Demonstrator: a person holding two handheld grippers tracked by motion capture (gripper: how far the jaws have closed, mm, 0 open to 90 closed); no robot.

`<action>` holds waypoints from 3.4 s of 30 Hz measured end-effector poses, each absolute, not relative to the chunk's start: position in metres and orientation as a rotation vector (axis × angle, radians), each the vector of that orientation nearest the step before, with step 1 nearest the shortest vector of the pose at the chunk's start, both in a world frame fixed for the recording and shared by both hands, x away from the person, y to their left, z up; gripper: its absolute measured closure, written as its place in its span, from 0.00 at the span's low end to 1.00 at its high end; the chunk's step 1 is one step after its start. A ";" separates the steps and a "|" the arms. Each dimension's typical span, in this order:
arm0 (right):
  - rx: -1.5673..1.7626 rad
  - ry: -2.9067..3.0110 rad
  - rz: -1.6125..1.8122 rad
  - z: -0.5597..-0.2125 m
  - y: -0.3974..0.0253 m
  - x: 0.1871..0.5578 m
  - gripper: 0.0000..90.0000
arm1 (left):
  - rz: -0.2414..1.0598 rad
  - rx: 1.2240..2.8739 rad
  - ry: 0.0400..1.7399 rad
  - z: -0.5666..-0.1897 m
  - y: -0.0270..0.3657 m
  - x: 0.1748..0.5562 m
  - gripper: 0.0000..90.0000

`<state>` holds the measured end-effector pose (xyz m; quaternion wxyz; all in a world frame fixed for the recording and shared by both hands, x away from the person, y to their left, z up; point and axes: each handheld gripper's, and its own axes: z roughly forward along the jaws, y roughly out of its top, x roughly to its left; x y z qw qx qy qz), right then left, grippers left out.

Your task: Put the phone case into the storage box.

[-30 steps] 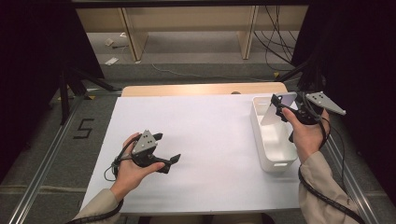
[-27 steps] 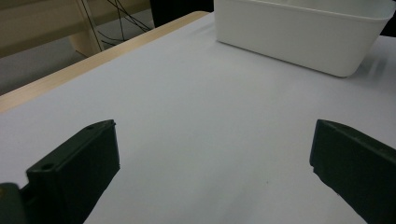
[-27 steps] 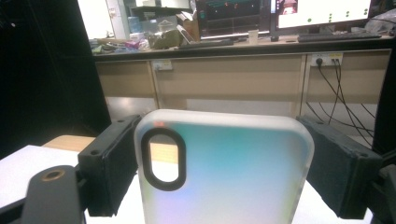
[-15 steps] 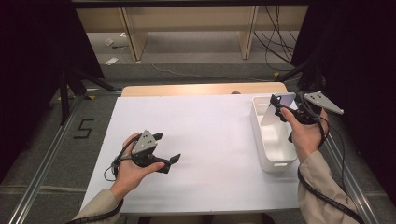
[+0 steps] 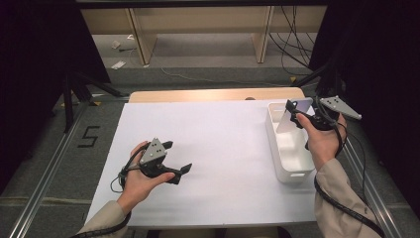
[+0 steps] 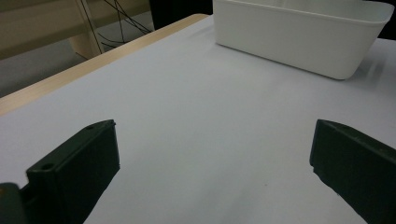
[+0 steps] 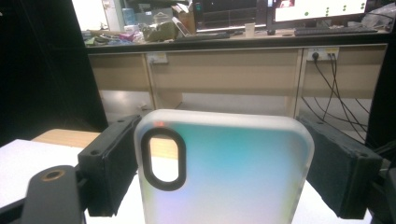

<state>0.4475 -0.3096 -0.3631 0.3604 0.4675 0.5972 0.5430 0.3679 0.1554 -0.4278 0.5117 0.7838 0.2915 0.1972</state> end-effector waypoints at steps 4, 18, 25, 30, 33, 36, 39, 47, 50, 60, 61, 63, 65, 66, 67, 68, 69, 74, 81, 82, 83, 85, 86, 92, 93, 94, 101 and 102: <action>1.209 1.539 1.394 -0.364 -0.309 0.450 0.20 | 0.475 1.885 0.702 -0.428 0.156 0.368 0.01; 1.223 1.544 1.380 -0.366 -0.309 0.459 0.20 | 0.473 1.882 0.704 -0.428 0.156 0.368 0.01; 1.231 1.547 1.369 -0.366 -0.309 0.463 0.20 | 0.472 1.881 0.706 -0.428 0.156 0.368 0.01; 1.234 1.549 1.364 -0.367 -0.309 0.465 0.20 | 0.471 1.882 0.706 -0.428 0.156 0.368 0.01; 1.237 1.548 1.363 -0.368 -0.309 0.467 0.20 | 0.470 1.882 0.707 -0.428 0.156 0.368 0.01; 1.240 1.549 1.359 -0.368 -0.309 0.468 0.20 | 0.470 1.881 0.707 -0.428 0.156 0.368 0.01; 1.240 1.550 1.359 -0.367 -0.309 0.470 0.20 | 0.470 1.881 0.707 -0.428 0.156 0.368 0.01; 1.246 1.554 1.349 -0.368 -0.308 0.475 0.20 | 0.470 1.882 0.707 -0.428 0.156 0.368 0.01; 1.249 1.554 1.347 -0.367 -0.308 0.477 0.20 | 0.469 1.882 0.707 -0.428 0.156 0.368 0.01; 1.258 1.561 1.333 -0.367 -0.310 0.482 0.20 | 0.470 1.881 0.708 -0.428 0.156 0.368 0.01; 1.263 1.560 1.336 -0.367 -0.310 0.483 0.20 | 0.470 1.881 0.708 -0.428 0.156 0.368 0.01; 1.271 1.559 1.331 -0.368 -0.311 0.485 0.20 | 0.469 1.881 0.708 -0.428 0.156 0.368 0.01; 1.276 1.560 1.327 -0.369 -0.311 0.487 0.20 | 0.469 1.882 0.709 -0.428 0.157 0.369 0.01; 1.280 1.560 1.326 -0.370 -0.311 0.488 0.20 | 0.468 1.882 0.708 -0.428 0.157 0.369 0.01; 1.282 1.559 1.323 -0.370 -0.311 0.488 0.20 | 0.468 1.882 0.708 -0.428 0.157 0.369 0.01; 1.283 1.558 1.325 -0.371 -0.311 0.489 0.20 | 0.469 1.882 0.708 -0.428 0.157 0.369 0.01; 1.286 1.562 1.324 -0.371 -0.311 0.490 0.20 | 0.469 1.883 0.708 -0.428 0.157 0.369 0.01; 1.290 1.563 1.319 -0.370 -0.310 0.492 0.20 | 0.467 1.882 0.708 -0.428 0.157 0.369 0.01; 1.293 1.564 1.315 -0.371 -0.310 0.495 0.20 | 0.467 1.882 0.708 -0.428 0.157 0.369 0.01; 1.294 1.566 1.313 -0.371 -0.310 0.496 0.20 | 0.467 1.881 0.708 -0.428 0.156 0.369 0.01; 1.296 1.566 1.313 -0.371 -0.310 0.496 0.20 | 0.466 1.881 0.708 -0.428 0.156 0.369 0.01; 1.295 1.565 1.310 -0.372 -0.310 0.498 0.20 | 0.467 1.882 0.708 -0.428 0.157 0.369 0.01; 1.297 1.566 1.309 -0.372 -0.310 0.498 0.20 | 0.467 1.883 0.708 -0.428 0.157 0.369 0.01; 1.297 1.567 1.302 -0.373 -0.309 0.500 0.20 | 0.467 1.883 0.707 -0.428 0.157 0.369 0.01; 1.298 1.568 1.301 -0.373 -0.309 0.501 0.20 | 0.467 1.883 0.707 -0.428 0.157 0.369 0.01; 1.298 1.568 1.302 -0.373 -0.309 0.501 0.20 | 0.468 1.883 0.707 -0.428 0.157 0.369 0.01; 1.289 1.569 1.301 -0.370 -0.306 0.503 0.20 | 0.469 1.882 0.707 -0.428 0.157 0.369 0.01; 1.287 1.569 1.299 -0.370 -0.306 0.504 0.20 | 0.470 1.883 0.708 -0.428 0.157 0.369 0.01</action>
